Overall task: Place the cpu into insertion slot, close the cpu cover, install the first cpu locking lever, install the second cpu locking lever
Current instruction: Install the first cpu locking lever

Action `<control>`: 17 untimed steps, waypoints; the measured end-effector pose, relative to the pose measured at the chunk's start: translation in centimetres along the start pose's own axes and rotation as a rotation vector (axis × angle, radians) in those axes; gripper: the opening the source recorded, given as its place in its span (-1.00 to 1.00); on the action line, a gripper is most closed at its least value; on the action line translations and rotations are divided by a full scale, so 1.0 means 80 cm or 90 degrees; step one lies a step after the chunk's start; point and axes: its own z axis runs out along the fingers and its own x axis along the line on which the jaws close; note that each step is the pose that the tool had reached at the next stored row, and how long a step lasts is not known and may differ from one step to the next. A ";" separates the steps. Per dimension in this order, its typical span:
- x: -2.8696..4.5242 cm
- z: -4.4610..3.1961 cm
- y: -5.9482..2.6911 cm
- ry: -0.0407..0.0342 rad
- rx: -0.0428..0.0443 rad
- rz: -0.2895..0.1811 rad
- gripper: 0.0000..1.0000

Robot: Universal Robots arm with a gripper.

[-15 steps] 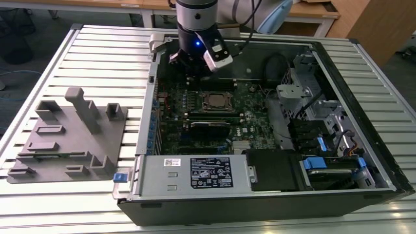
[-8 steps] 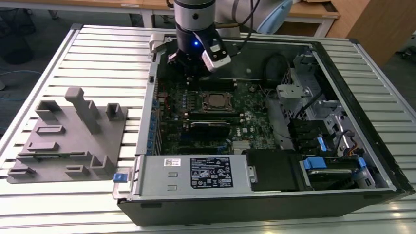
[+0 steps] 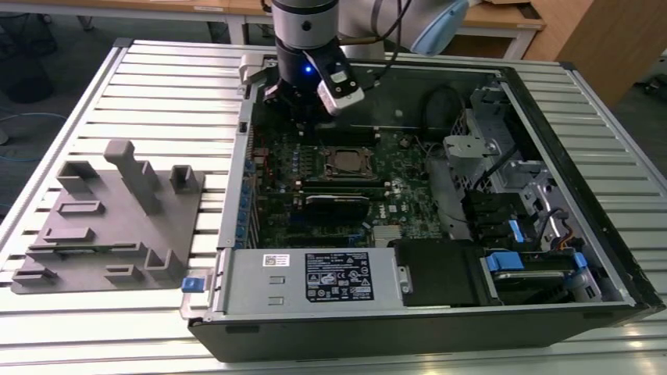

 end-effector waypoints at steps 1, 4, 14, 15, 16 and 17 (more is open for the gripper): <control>0.0000 0.0000 0.000 0.0000 0.0000 0.000 -0.79; 0.0000 -0.0026 0.000 0.0000 -0.0004 0.000 -0.79; 0.0035 -0.0083 0.000 -0.0013 -0.0005 0.000 -0.79; 0.0057 -0.0083 0.001 -0.0020 -0.0005 0.000 -0.79; 0.0079 -0.0083 0.001 -0.0026 -0.0005 0.000 -0.79; 0.0101 -0.0084 0.001 -0.0030 -0.0005 0.000 -0.79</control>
